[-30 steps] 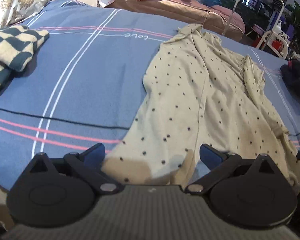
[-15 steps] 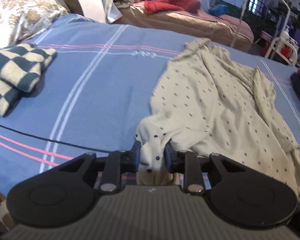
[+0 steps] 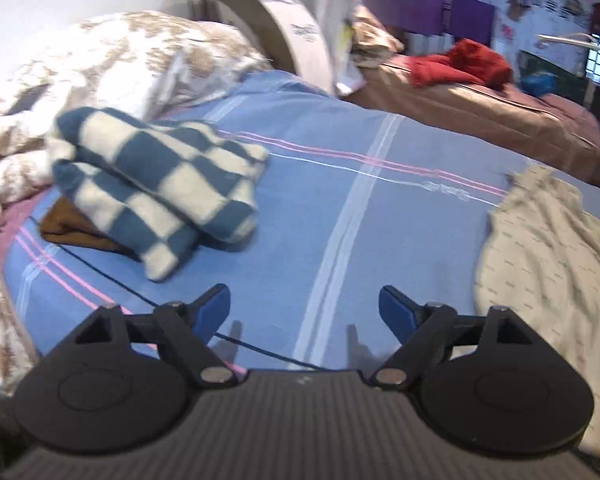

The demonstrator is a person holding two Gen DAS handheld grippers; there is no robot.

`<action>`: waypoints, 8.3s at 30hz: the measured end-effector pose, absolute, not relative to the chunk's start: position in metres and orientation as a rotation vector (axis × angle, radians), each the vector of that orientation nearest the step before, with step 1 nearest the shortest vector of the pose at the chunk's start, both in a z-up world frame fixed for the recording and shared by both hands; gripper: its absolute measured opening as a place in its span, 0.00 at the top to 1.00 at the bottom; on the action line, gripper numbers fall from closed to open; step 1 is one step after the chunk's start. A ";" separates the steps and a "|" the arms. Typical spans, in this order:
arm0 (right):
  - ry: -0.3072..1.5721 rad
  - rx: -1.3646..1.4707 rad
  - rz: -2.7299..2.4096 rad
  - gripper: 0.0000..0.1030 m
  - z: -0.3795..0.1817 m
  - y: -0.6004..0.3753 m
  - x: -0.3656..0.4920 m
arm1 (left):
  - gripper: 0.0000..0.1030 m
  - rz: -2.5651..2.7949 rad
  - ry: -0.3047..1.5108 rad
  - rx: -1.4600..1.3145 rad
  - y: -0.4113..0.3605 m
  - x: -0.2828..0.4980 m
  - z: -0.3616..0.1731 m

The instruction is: Fold small clothes

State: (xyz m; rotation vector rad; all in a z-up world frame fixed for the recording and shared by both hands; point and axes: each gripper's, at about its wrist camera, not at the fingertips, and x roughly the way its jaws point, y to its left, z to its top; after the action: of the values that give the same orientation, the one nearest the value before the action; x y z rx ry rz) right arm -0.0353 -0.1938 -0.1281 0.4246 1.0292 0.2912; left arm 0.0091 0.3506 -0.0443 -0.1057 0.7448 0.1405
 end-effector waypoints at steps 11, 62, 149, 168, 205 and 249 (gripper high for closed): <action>1.029 0.420 0.301 0.00 -0.130 -0.195 -0.035 | 0.05 -0.132 0.812 0.400 0.205 -0.014 -0.087; 0.995 0.570 0.395 0.00 -0.132 -0.214 -0.055 | 0.95 -0.440 0.801 -0.316 0.291 -0.002 -0.066; 1.216 0.624 0.411 0.47 -0.112 -0.280 -0.075 | 0.85 -0.275 1.056 -0.767 0.428 -0.031 -0.119; 0.799 0.160 0.393 0.00 -0.055 -0.196 0.124 | 0.00 -0.488 0.679 -0.040 0.182 0.140 -0.009; 0.815 0.012 -0.263 0.43 -0.073 -0.335 0.239 | 0.73 -0.220 0.854 0.217 0.198 0.389 -0.095; 0.794 0.198 0.353 0.00 -0.073 -0.251 0.265 | 0.07 -0.389 0.792 0.166 0.228 0.305 -0.055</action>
State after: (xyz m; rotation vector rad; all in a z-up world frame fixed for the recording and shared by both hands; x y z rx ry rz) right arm 0.2645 -0.2507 -0.0734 0.1984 0.7940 0.3531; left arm 0.3048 0.2279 -0.0555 0.1663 0.7917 -0.3888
